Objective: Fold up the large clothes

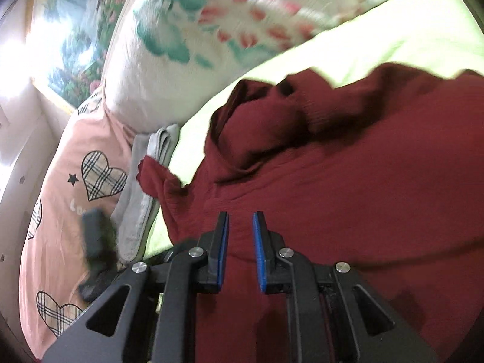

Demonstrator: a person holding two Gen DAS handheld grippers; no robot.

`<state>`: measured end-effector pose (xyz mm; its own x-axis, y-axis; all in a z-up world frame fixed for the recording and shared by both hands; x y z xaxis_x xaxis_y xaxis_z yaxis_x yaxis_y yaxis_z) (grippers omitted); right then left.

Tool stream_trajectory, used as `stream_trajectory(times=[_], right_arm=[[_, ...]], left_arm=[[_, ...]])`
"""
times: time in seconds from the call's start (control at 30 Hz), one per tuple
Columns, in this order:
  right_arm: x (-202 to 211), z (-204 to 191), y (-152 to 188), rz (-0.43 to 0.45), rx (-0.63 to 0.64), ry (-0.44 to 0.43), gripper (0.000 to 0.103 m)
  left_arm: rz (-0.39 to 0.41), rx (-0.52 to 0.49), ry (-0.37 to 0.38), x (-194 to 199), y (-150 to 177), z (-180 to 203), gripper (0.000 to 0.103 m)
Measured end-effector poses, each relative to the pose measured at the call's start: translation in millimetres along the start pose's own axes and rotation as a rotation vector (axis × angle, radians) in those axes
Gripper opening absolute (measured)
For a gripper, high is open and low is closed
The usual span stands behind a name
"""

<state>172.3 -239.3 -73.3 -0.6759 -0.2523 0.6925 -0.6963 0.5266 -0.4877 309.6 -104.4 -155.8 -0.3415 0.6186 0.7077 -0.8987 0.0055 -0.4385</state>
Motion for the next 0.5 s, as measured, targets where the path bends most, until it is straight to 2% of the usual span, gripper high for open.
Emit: stream_trajectory(times=[0.03,0.1,0.13,0.17,0.2,0.23,0.33,0.37,0.4,0.47,0.5], right_arm=[[8.3,7.1,1.8,0.010,-0.005,0.014,0.017],[25.8,25.6,5.7,0.037,-0.020,0.053,0.017],[31.1,33.5,6.7,0.046,-0.027,0.070,0.017],[38.8,44.6,7.2,0.058,-0.036,0.093,0.018],[44.5,52.4,7.2,0.069,-0.045,0.112,0.018],[52.4,64.8,5.2,0.086,-0.061,0.136,0.018],[66.3,92.0,-7.9,0.119,-0.109,0.188,0.018],[71.0,100.4,-13.3,0.134,-0.122,0.207,0.022],[79.2,113.2,-22.2,0.156,-0.135,0.246,0.027],[86.9,133.2,-34.9,0.176,-0.144,0.315,0.055],[88.3,143.5,-41.3,0.179,-0.151,0.342,0.058]], left_arm=[[-0.011,0.002,0.006,-8.1,-2.8,-1.2,0.083],[-0.013,-0.020,-0.014,-20.8,-7.8,-1.9,0.057],[-0.002,-0.047,-0.030,-22.8,-10.0,-0.2,0.047],[0.004,-0.079,-0.039,-24.2,-11.6,3.4,0.021],[-0.002,-0.090,-0.018,-25.0,-11.1,6.9,0.010],[0.008,-0.096,-0.007,-23.3,-11.6,9.1,0.009],[0.091,-0.122,-0.070,0.6,-21.3,5.4,0.008],[0.112,-0.109,-0.087,10.2,-26.1,-2.1,0.007],[0.137,-0.082,-0.124,19.8,-32.8,-15.1,0.007],[0.159,-0.046,-0.171,31.1,-42.5,-39.8,0.007],[0.156,-0.033,-0.177,33.0,-43.8,-47.9,0.007]])
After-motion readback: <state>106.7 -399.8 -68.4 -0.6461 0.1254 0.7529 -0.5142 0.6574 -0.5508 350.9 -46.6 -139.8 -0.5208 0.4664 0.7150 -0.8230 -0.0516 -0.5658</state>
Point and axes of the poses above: each gripper's, at about its wrist camera, not at the fingertips, and x roughly against the way its jaws point, z to its right, y to its underside, the point moved 8 cm from there along -x, roughly the way its jaws point, and after that the axes turned 15 degrees about y, right-handed, at the moved point
